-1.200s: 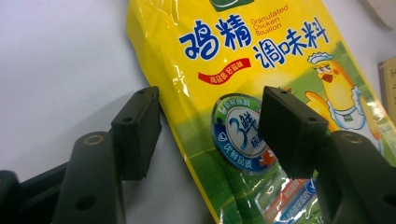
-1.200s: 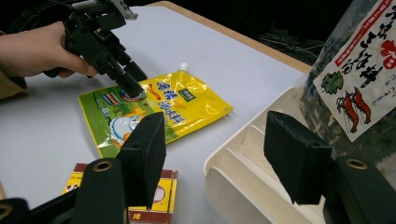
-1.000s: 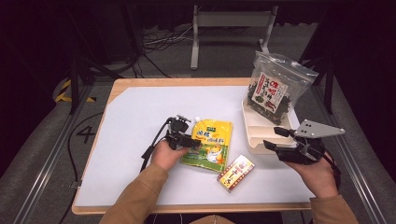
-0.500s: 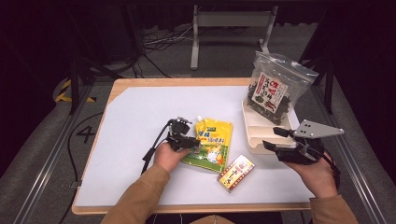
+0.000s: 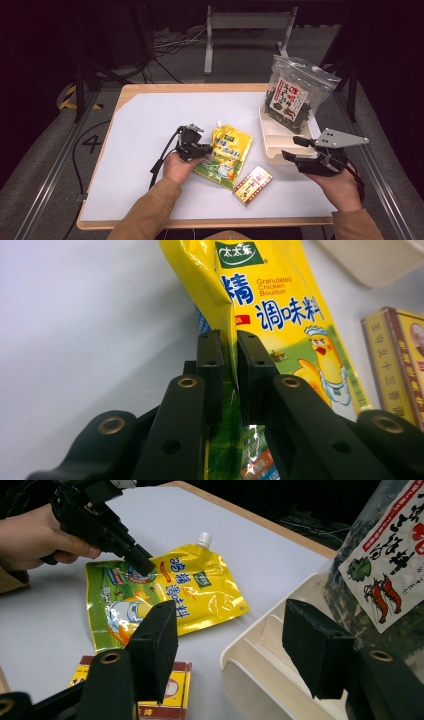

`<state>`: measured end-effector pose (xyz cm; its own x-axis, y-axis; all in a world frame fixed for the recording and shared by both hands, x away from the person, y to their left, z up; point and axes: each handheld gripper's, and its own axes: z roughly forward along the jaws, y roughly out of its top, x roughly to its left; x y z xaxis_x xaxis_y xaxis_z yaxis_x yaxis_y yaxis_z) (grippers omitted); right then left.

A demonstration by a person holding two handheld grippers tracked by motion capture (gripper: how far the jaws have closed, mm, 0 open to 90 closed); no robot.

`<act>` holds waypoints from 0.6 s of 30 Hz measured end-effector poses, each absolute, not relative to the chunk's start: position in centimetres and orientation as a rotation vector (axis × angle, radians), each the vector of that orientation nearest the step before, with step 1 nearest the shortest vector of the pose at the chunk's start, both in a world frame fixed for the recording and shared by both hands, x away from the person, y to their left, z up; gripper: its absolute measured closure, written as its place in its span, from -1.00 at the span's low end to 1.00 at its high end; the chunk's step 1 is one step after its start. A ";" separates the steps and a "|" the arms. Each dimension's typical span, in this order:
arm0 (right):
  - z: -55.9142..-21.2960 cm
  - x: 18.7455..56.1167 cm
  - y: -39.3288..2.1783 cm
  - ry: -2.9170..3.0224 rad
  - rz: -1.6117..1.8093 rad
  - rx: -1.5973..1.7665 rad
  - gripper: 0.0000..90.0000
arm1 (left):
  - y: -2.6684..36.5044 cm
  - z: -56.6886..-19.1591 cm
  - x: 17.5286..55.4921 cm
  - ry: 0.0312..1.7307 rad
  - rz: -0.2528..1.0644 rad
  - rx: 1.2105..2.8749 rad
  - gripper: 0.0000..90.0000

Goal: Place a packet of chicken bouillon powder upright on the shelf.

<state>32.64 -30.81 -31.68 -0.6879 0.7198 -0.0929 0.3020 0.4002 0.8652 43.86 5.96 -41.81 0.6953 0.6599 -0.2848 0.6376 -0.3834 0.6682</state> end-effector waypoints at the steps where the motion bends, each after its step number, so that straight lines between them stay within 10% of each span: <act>1: -31.7 32.6 -30.8 2.208 1.221 0.870 -0.13 | 6.1 -41.6 43.7 0.991 0.039 2.101 0.84; 18: -31.7 32.7 -30.1 2.227 1.242 0.862 -0.08 | 8.0 -37.7 40.8 0.861 0.169 1.969 0.87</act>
<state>32.73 -30.08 -31.67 -0.7054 0.7044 -0.0790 0.3027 0.4002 0.8650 40.77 8.00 -37.70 0.7431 0.6312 -0.2220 0.5007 -0.3045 0.8103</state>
